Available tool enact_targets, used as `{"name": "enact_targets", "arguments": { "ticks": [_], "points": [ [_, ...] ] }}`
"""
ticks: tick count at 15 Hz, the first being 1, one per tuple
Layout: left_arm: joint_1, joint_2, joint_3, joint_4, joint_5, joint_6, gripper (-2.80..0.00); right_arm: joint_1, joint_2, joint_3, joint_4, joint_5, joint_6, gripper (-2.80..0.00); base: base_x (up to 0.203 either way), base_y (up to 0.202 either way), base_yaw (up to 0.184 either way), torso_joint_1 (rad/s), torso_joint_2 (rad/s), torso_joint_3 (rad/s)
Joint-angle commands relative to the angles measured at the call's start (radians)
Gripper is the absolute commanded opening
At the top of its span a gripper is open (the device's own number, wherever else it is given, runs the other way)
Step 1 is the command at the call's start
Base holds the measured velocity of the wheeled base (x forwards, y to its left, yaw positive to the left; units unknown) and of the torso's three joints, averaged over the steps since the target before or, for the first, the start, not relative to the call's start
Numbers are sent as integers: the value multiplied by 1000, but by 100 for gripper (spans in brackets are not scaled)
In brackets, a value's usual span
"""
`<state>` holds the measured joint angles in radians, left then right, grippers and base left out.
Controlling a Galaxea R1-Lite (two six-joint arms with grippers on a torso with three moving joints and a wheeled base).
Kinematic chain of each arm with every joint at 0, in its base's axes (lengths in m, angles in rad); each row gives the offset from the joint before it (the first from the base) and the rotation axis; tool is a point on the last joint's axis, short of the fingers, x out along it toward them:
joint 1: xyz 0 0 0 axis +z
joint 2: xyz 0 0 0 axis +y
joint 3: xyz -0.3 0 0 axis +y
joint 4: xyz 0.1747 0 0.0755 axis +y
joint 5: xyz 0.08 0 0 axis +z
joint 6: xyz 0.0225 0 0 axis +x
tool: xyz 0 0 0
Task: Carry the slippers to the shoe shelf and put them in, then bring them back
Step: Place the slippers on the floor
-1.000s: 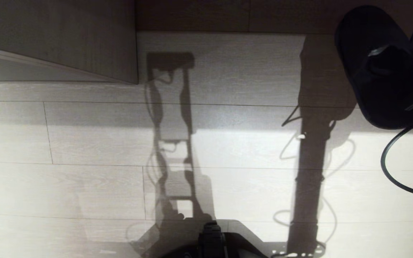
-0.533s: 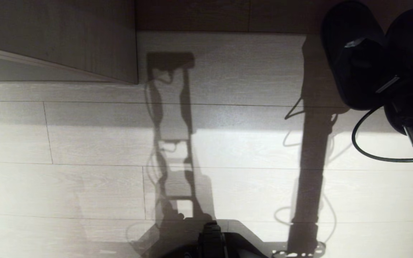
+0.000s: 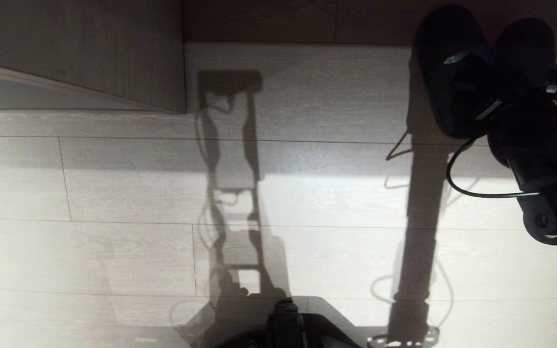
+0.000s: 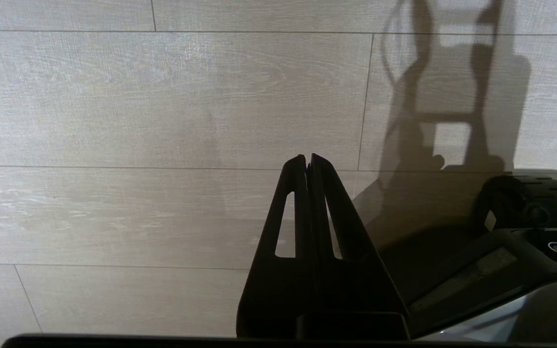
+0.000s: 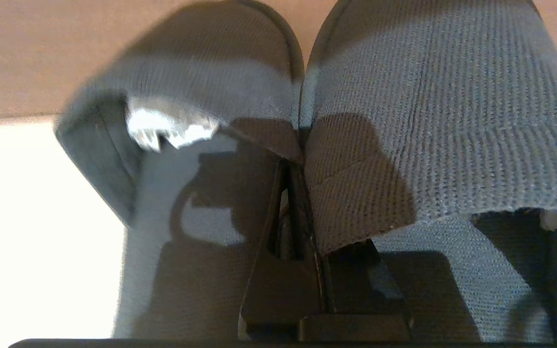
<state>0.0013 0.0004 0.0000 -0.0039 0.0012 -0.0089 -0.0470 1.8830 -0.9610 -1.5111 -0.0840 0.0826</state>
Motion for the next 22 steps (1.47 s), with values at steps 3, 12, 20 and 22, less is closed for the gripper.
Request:
{"name": "enact_targets", "arguments": {
  "ticks": [3, 12, 20, 22],
  "points": [
    [0, 0, 0, -1, 0, 0, -280, -1, 62, -22, -6, 1, 5, -280, 0, 0, 0, 0, 0, 0],
    [0, 0, 0, -1, 0, 0, -280, -5, 151, -48, 9, 44, 5, -280, 0, 0, 0, 0, 0, 0],
    [0, 0, 0, -1, 0, 0, -280, -7, 183, -59, 28, 63, 3, -280, 0, 0, 0, 0, 0, 0],
    [0, 0, 0, -2, 0, 0, -280, -14, 180, -61, 38, 63, 0, -280, 0, 0, 0, 0, 0, 0]
  ]
}}
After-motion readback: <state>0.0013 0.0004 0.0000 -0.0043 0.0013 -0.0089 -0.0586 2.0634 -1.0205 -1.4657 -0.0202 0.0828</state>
